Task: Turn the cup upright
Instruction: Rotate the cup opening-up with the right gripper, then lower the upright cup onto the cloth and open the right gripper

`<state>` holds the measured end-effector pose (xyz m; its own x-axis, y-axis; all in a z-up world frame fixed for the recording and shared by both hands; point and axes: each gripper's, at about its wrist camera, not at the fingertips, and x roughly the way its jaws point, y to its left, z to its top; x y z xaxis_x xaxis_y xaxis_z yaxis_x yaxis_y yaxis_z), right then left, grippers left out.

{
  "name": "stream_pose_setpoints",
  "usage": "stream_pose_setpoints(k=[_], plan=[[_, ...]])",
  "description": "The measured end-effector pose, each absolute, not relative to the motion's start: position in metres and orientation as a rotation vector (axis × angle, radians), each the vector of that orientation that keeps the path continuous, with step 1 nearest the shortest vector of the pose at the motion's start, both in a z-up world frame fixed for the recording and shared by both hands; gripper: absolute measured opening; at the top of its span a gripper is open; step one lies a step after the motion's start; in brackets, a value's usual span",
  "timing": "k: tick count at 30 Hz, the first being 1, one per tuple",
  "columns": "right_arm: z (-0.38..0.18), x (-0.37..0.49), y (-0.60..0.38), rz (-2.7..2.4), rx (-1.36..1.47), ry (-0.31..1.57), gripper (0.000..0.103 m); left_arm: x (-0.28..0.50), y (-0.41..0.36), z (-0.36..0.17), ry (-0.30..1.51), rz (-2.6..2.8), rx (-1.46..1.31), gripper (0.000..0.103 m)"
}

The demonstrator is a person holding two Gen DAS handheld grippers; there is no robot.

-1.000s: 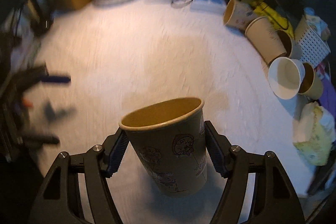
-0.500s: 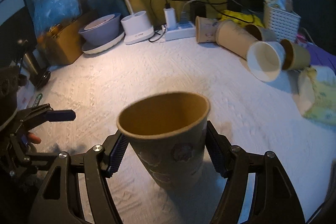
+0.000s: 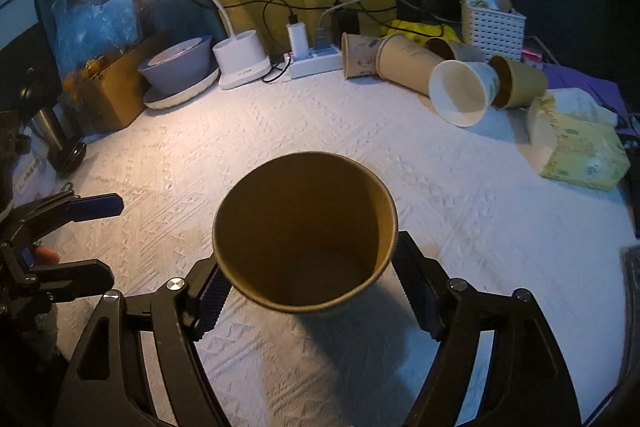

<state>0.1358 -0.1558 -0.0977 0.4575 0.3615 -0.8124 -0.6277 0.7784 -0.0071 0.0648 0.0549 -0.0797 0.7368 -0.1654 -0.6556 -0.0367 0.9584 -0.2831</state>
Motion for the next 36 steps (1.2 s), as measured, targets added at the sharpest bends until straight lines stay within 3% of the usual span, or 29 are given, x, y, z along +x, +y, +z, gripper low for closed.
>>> stream_pose_setpoints(k=[36], plan=[[-0.013, 0.040, -0.218, 0.408, -0.231, 0.769, 0.079, 0.002, -0.007, -0.007, 0.575, -0.018, -0.179, 0.095]])
